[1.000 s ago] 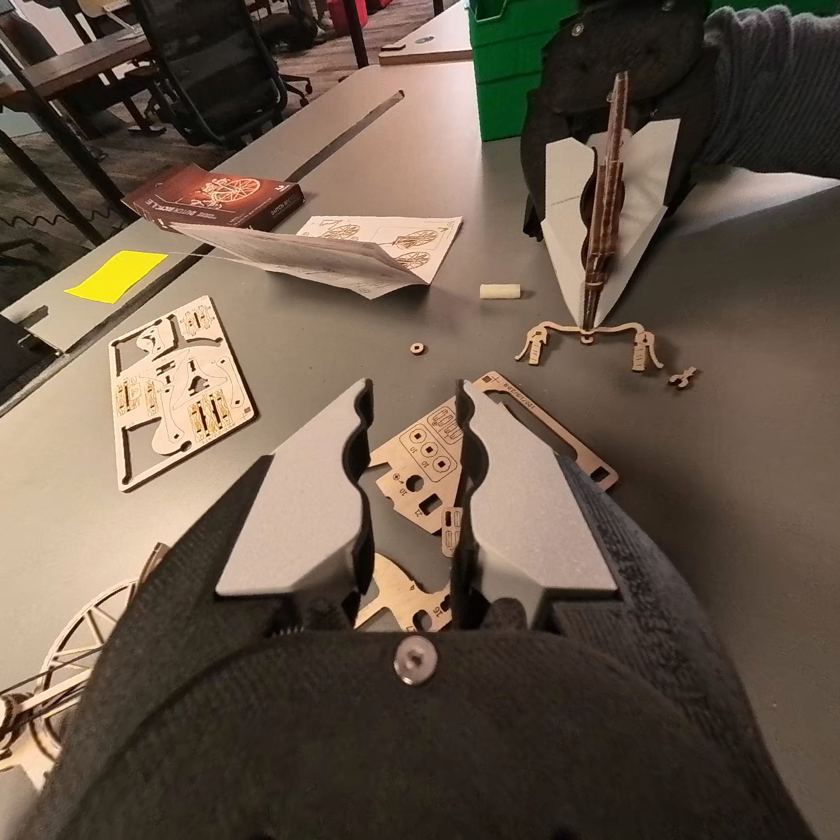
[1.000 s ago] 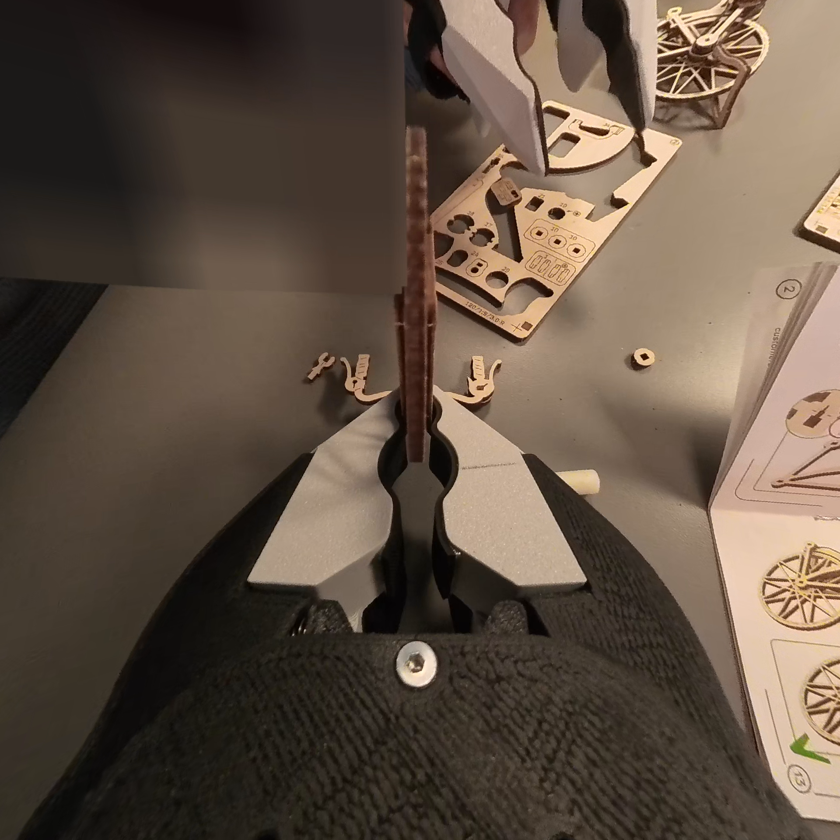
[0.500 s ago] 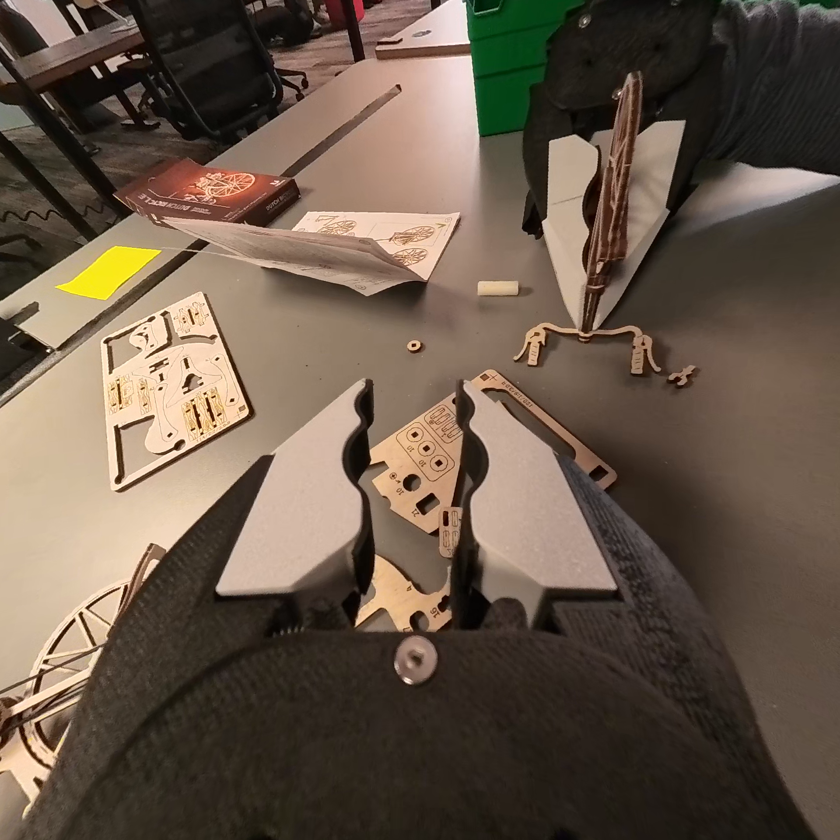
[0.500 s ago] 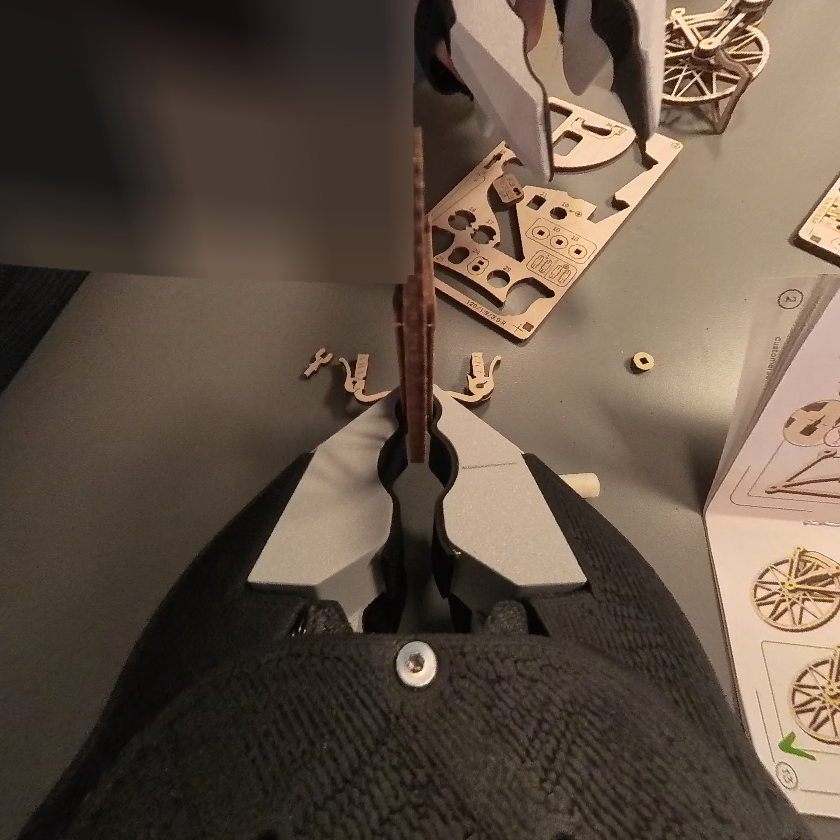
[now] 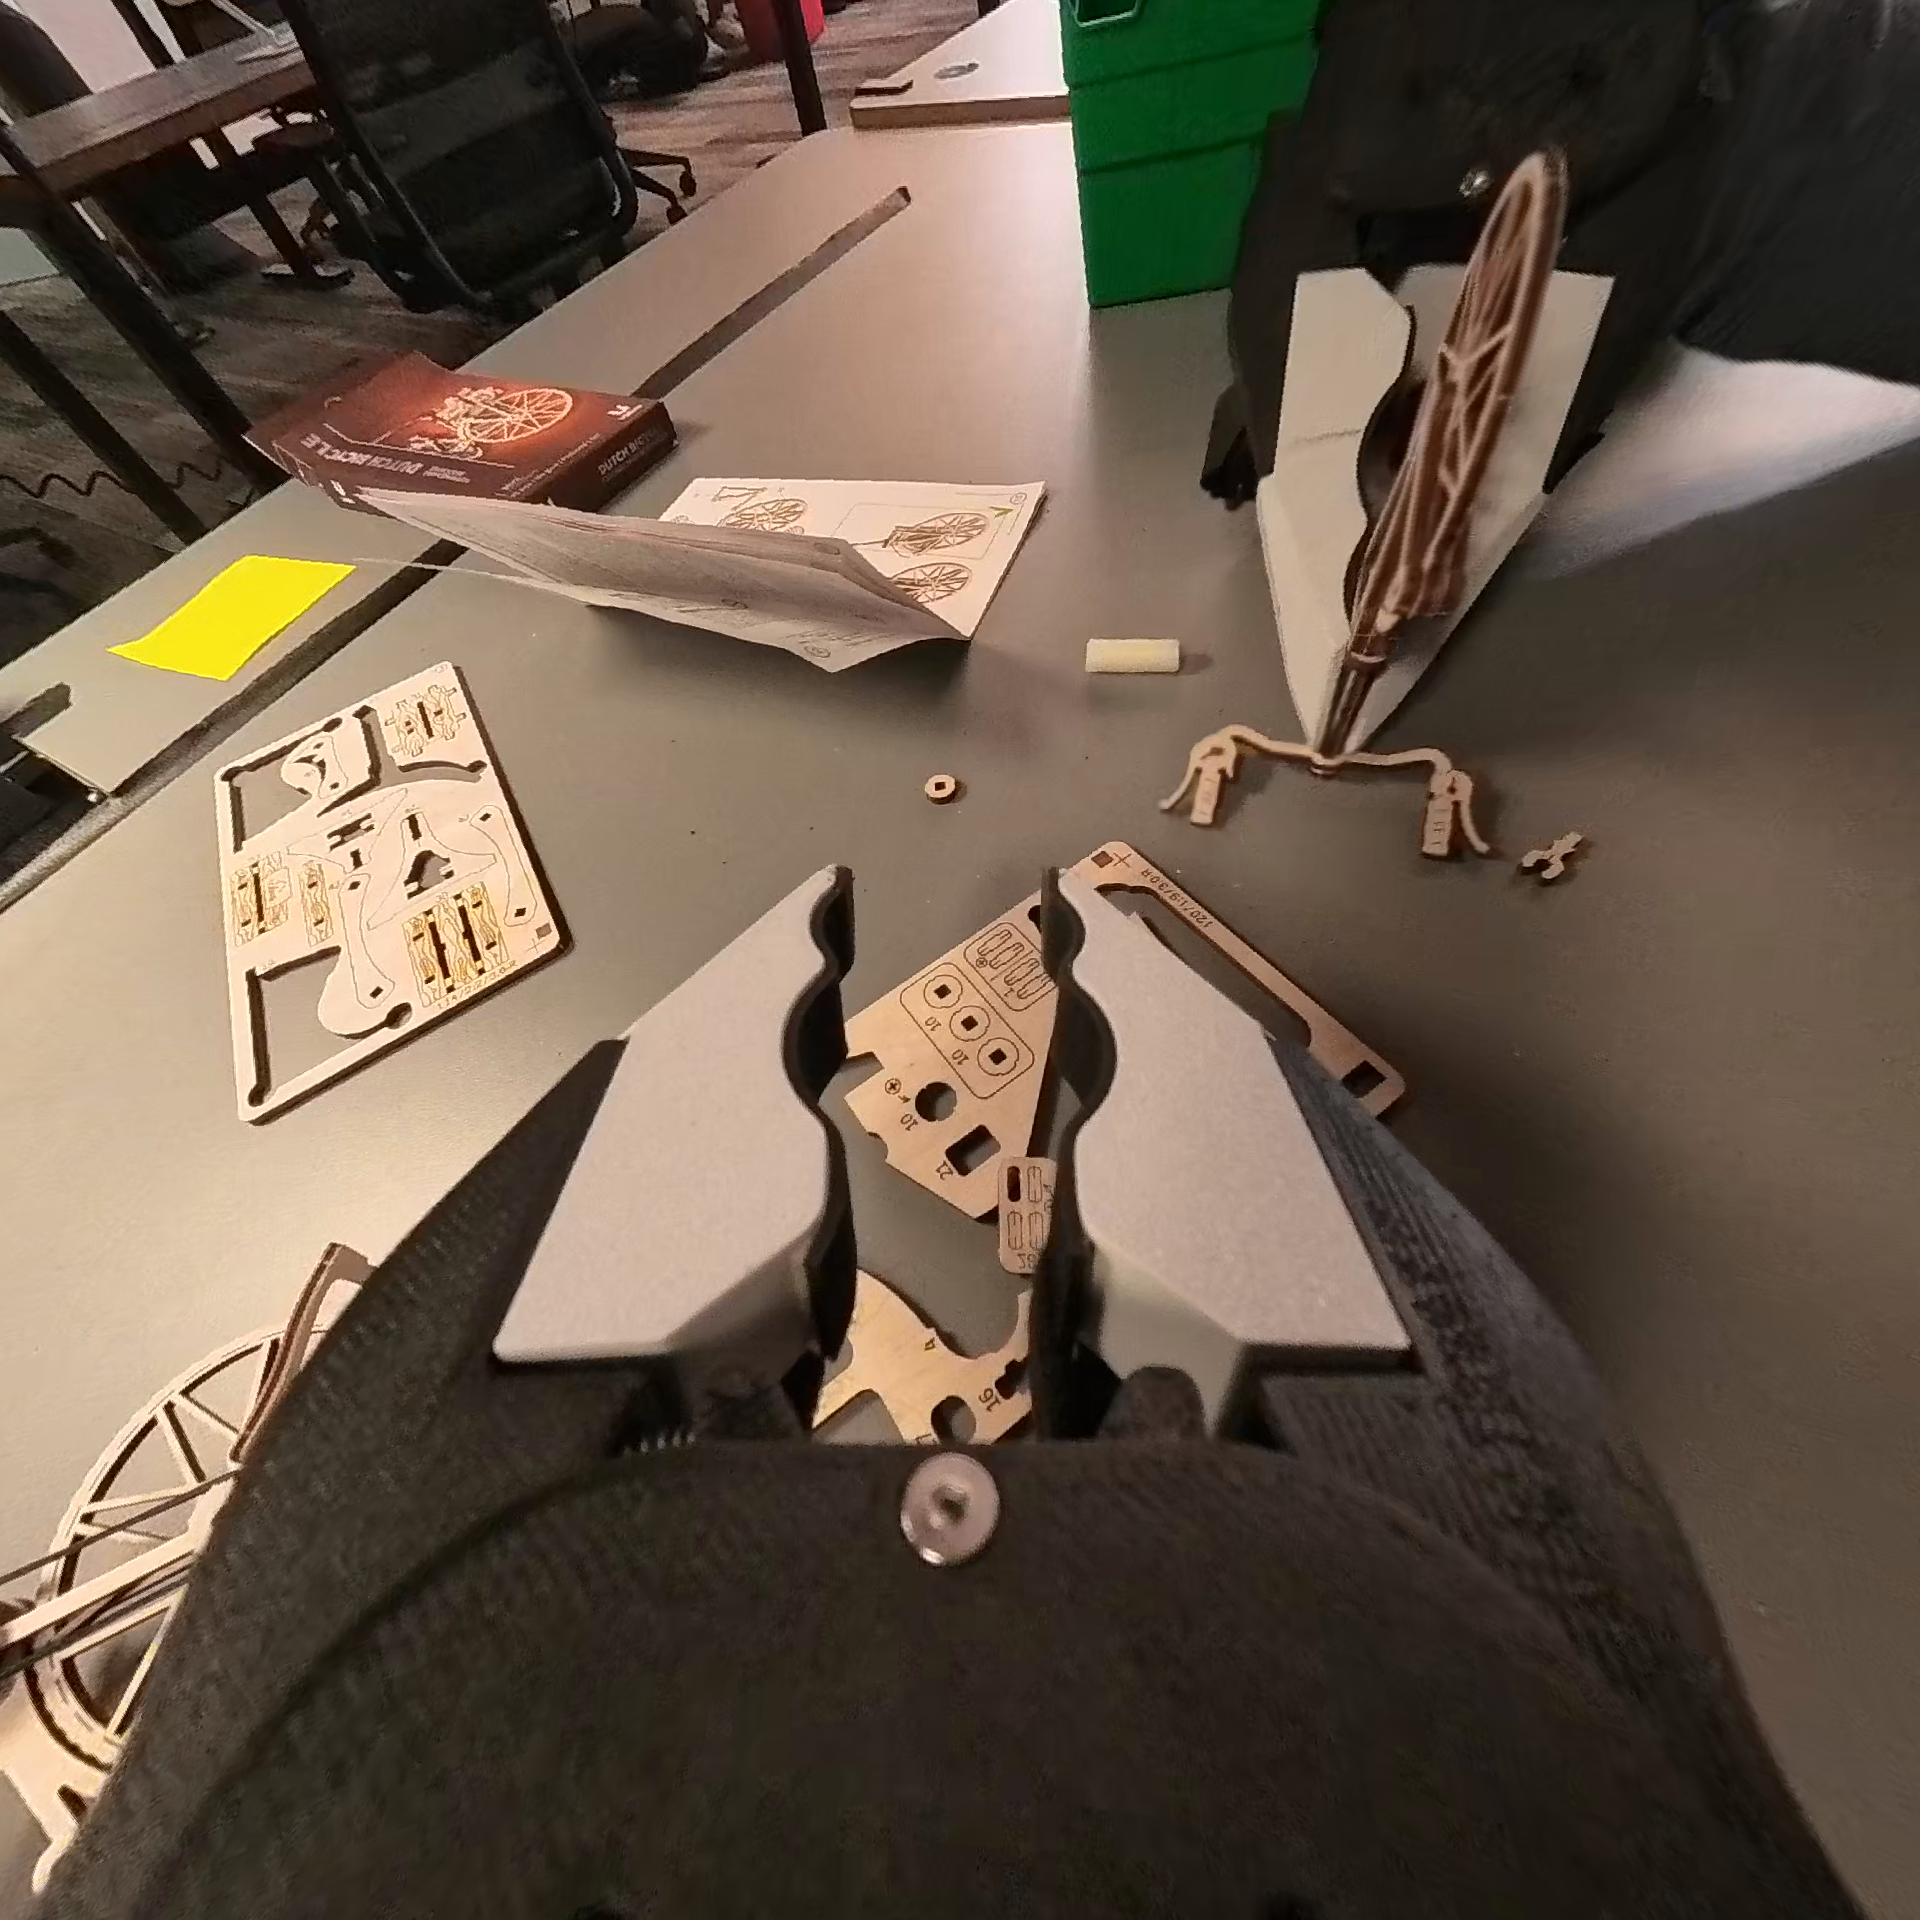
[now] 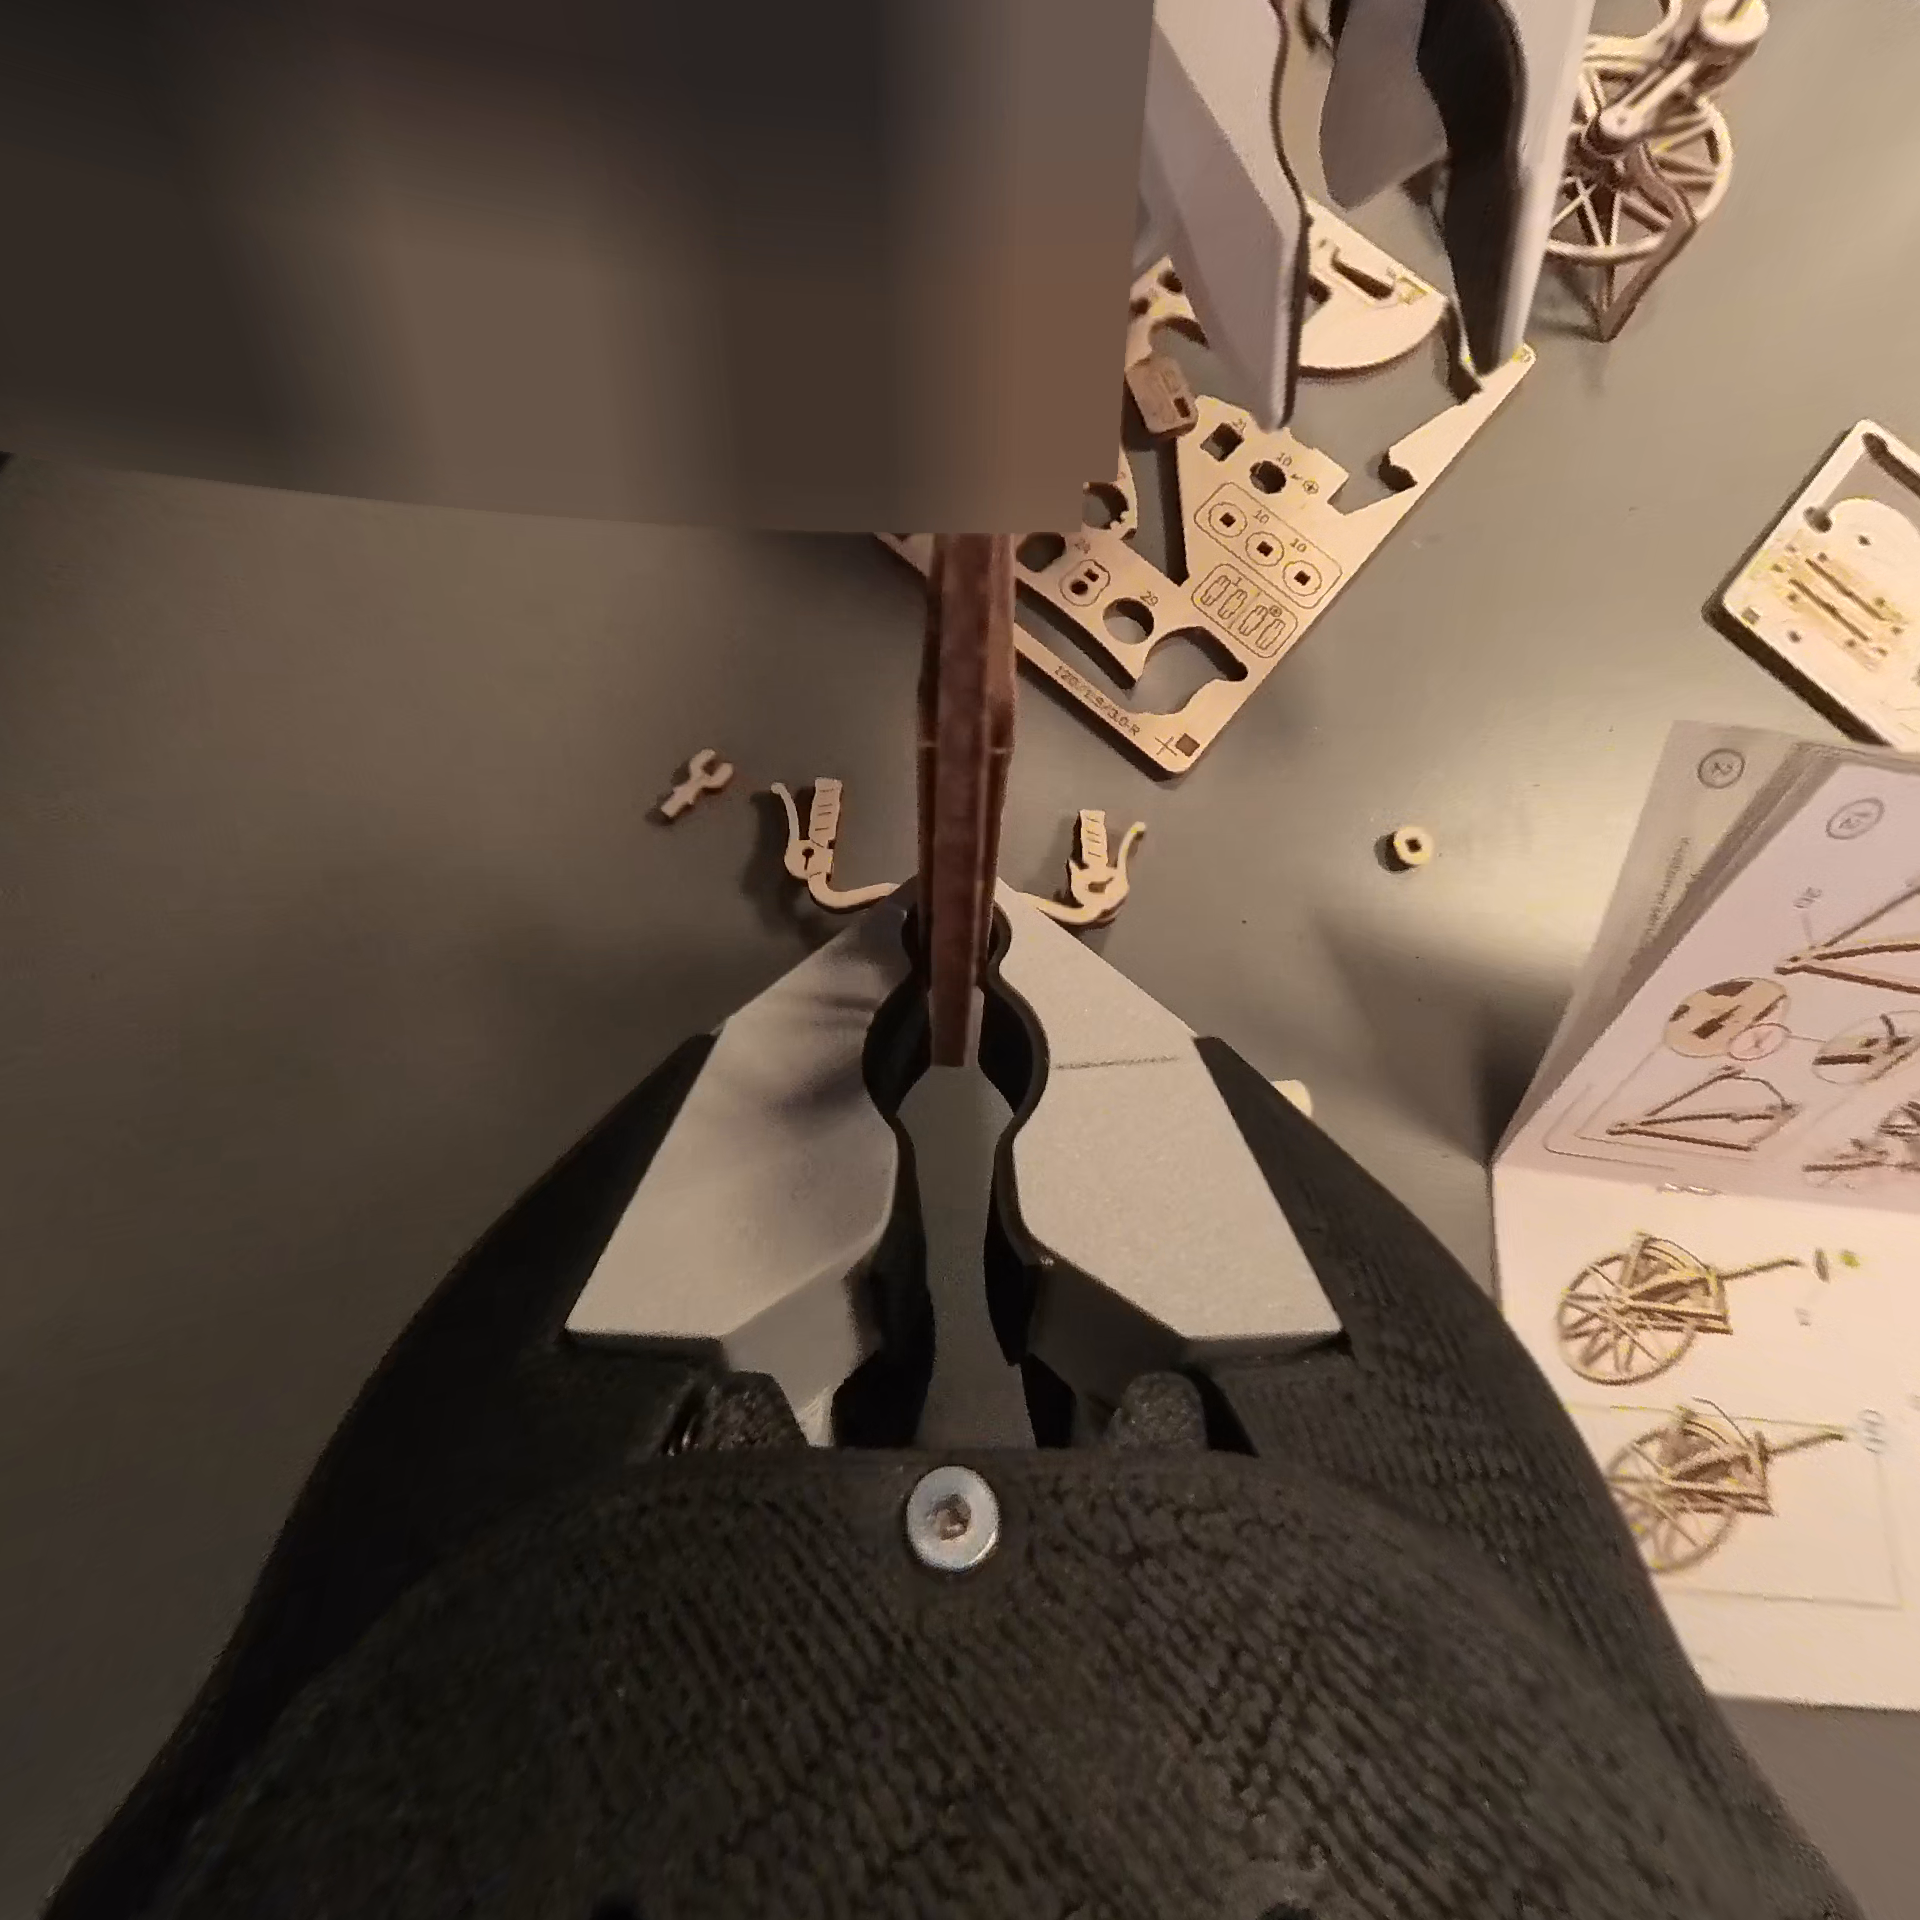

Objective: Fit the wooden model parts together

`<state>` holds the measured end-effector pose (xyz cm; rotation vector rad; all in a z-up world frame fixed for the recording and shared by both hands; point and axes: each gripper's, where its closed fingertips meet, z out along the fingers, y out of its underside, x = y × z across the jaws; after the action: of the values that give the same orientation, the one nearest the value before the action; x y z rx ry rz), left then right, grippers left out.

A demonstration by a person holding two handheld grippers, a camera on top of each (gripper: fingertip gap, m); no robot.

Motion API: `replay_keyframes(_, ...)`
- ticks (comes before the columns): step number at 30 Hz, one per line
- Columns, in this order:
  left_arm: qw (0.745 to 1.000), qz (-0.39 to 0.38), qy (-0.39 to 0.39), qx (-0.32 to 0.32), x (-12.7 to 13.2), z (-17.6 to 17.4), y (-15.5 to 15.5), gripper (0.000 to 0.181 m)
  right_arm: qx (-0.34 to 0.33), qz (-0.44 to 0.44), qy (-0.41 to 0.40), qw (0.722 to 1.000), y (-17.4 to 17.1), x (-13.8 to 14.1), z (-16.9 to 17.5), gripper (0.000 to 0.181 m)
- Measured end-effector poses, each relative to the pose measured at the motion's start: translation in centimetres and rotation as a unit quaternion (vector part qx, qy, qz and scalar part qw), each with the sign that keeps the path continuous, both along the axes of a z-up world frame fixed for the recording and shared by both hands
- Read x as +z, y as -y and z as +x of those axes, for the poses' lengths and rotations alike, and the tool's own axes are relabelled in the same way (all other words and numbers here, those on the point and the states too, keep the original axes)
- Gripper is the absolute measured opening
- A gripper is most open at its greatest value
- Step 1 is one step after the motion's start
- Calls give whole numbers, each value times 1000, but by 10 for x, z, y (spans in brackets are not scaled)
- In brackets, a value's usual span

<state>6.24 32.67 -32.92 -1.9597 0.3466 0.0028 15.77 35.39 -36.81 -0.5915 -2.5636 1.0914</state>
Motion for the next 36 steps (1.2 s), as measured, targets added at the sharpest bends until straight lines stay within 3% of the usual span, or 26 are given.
replay_keyframes(10, 1000, 1, 0, -1, 0, 1, 0, 35, -50, -83, 86, 992, -2, 0, -1, 1)
replay_keyframes(18, 1000, 22, 7, 13, 13, -6, 2, 35, -36, 0, 0, 999, -1, -1, 0, 1)
replay_keyframes(24, 999, 38, 4, 13, 18, -5, 3, 36, -75, -90, 64, 991, -3, 0, -1, 1)
replay_keyframes(28, 998, 61, 17, 19, 25, -3, 1, 37, -78, -66, 45, 994, -2, 0, -1, 1)
replay_keyframes(32, 995, 92, 9, 44, 33, -6, 2, 38, -130, -57, 21, 990, -3, 0, -1, 1)
replay_keyframes(36, 987, 134, -15, 83, 43, -13, 8, 38, -231, -55, 4, 971, -5, 0, -2, 1)
